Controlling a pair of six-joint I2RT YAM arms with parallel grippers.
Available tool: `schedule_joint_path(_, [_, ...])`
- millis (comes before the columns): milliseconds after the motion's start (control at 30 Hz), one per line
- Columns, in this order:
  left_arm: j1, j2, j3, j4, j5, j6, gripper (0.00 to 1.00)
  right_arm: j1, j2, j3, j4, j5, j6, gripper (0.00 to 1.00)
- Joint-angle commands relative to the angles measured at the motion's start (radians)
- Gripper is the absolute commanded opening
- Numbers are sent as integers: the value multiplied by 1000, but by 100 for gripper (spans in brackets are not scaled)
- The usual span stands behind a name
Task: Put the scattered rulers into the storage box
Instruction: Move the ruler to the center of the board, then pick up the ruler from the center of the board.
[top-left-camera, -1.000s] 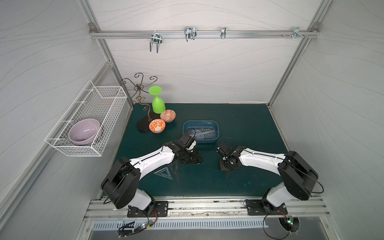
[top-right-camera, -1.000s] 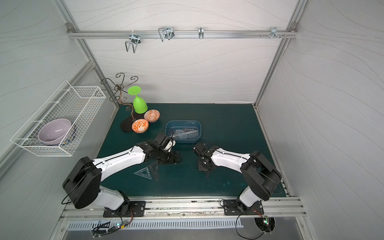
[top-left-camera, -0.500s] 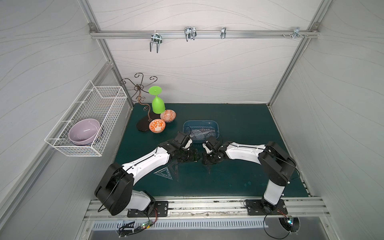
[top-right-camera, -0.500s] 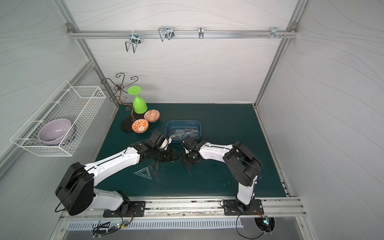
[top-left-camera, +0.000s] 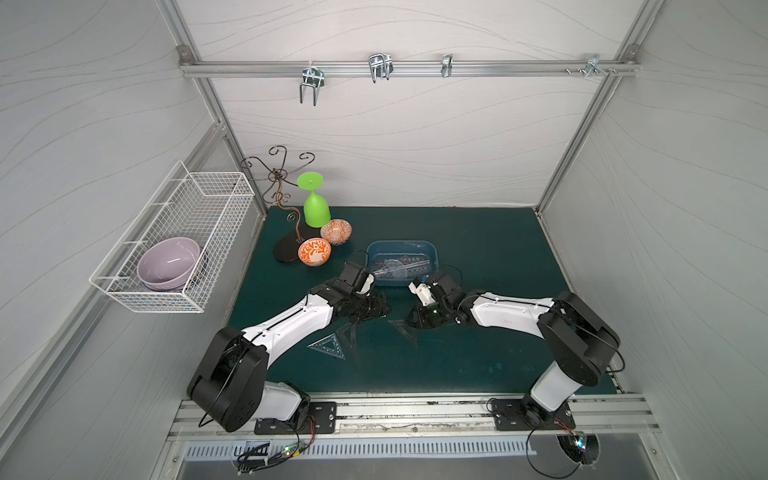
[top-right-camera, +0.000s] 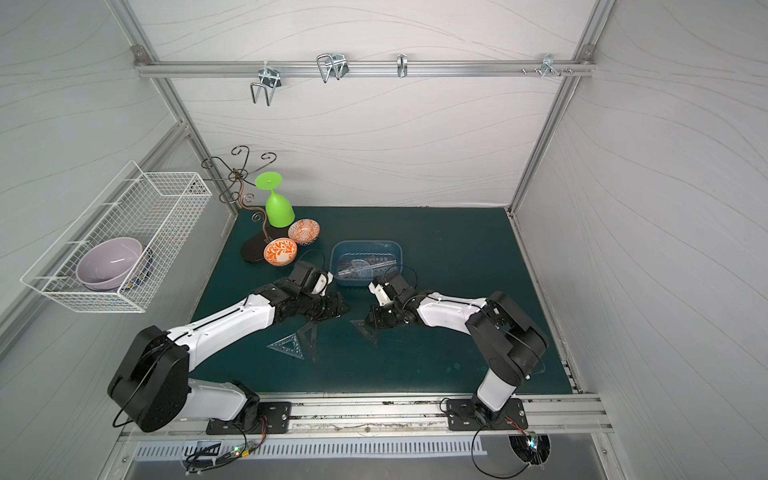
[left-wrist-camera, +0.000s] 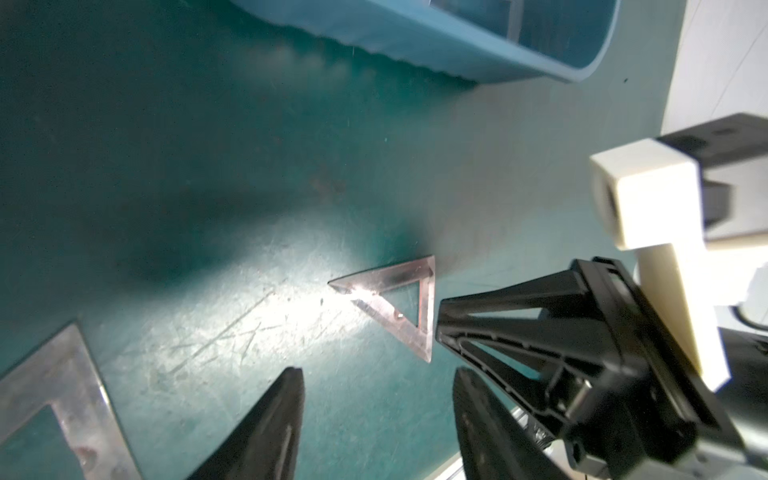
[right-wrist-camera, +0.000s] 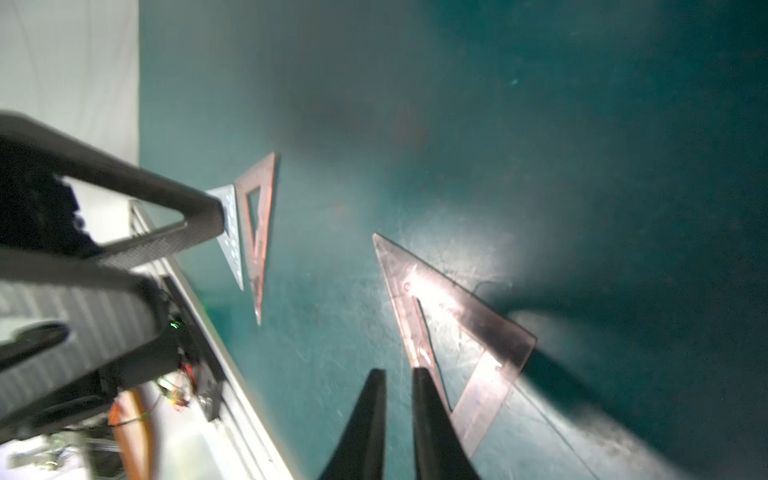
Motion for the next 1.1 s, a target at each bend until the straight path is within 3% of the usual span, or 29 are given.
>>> schedule_joint_path(0, [14, 33, -6, 66, 20, -22, 60, -20, 57, -11, 103, -80, 1, 9])
schedule_joint_path(633, [19, 163, 30, 87, 26, -29, 62, -79, 47, -130, 140, -96, -6, 9])
schedule_joint_path(1067, [18, 206, 42, 119, 66, -46, 61, -91, -25, -140, 213, -223, 20, 10])
